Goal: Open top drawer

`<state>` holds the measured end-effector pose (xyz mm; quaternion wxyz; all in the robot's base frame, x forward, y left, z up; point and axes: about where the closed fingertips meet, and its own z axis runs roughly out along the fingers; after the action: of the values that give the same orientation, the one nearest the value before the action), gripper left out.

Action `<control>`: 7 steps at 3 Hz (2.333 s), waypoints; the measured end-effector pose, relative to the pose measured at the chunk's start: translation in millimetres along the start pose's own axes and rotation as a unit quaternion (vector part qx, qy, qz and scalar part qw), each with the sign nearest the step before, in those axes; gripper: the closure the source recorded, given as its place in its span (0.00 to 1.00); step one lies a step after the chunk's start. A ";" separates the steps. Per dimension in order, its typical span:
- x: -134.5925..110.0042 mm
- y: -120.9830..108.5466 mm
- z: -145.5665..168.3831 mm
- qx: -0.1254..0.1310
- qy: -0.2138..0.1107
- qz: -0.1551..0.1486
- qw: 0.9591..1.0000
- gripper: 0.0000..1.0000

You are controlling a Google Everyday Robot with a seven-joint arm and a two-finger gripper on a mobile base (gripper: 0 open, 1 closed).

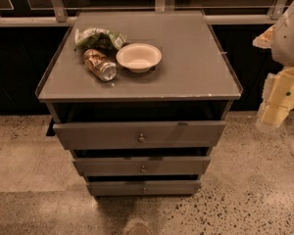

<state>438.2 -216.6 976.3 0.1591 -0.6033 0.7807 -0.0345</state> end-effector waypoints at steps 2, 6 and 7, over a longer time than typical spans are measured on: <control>0.6 4.9 8.9 0.009 -0.012 0.002 1.000 0.00; 32.6 48.6 220.2 -0.040 -0.195 0.164 0.966 0.00; 38.1 54.1 229.0 -0.027 -0.225 0.184 0.956 0.00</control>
Offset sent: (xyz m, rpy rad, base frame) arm -0.0055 0.0037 -0.0312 0.0533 -0.0459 -0.0017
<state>445.8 -206.7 738.2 0.3184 -0.4457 0.8226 0.1530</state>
